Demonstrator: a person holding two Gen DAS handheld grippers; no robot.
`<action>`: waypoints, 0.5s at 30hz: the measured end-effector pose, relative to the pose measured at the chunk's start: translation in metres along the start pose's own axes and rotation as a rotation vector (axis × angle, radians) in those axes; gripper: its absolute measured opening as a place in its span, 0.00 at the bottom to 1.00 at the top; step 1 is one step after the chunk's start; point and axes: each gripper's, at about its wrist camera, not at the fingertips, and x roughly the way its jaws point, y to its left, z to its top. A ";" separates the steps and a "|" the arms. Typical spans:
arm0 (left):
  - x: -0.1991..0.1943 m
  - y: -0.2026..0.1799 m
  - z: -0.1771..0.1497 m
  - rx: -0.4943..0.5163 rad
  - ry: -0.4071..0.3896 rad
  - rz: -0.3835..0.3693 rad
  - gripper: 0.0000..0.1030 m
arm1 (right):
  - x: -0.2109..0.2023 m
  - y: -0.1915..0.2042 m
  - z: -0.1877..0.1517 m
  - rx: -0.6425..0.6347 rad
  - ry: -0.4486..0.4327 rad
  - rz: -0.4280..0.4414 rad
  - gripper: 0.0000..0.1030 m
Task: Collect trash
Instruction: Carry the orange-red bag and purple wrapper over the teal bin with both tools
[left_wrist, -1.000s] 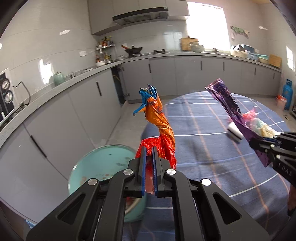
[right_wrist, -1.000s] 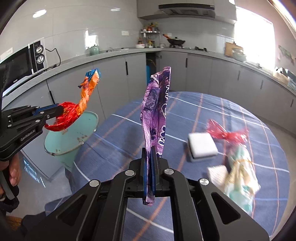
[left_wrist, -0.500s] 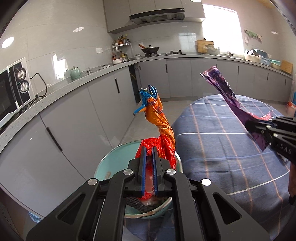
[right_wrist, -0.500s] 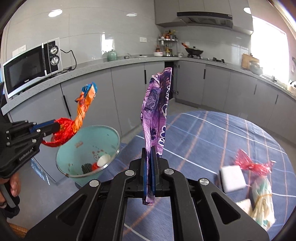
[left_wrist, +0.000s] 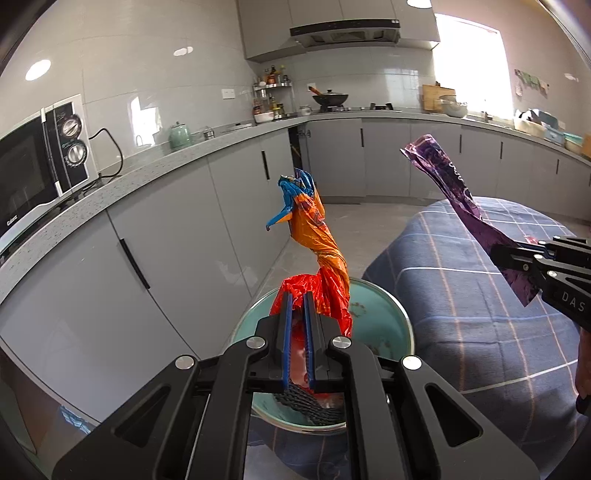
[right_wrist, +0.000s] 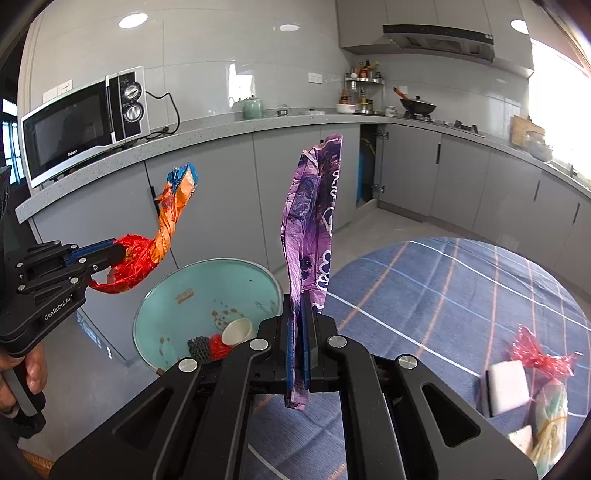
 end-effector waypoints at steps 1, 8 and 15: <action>0.000 0.002 0.000 -0.003 0.000 0.004 0.06 | 0.001 0.001 0.000 -0.001 0.001 0.004 0.05; 0.004 0.019 -0.002 -0.033 0.008 0.041 0.06 | 0.016 0.014 0.006 -0.017 0.013 0.031 0.04; 0.008 0.034 0.000 -0.059 0.011 0.057 0.06 | 0.026 0.025 0.011 -0.038 0.021 0.052 0.04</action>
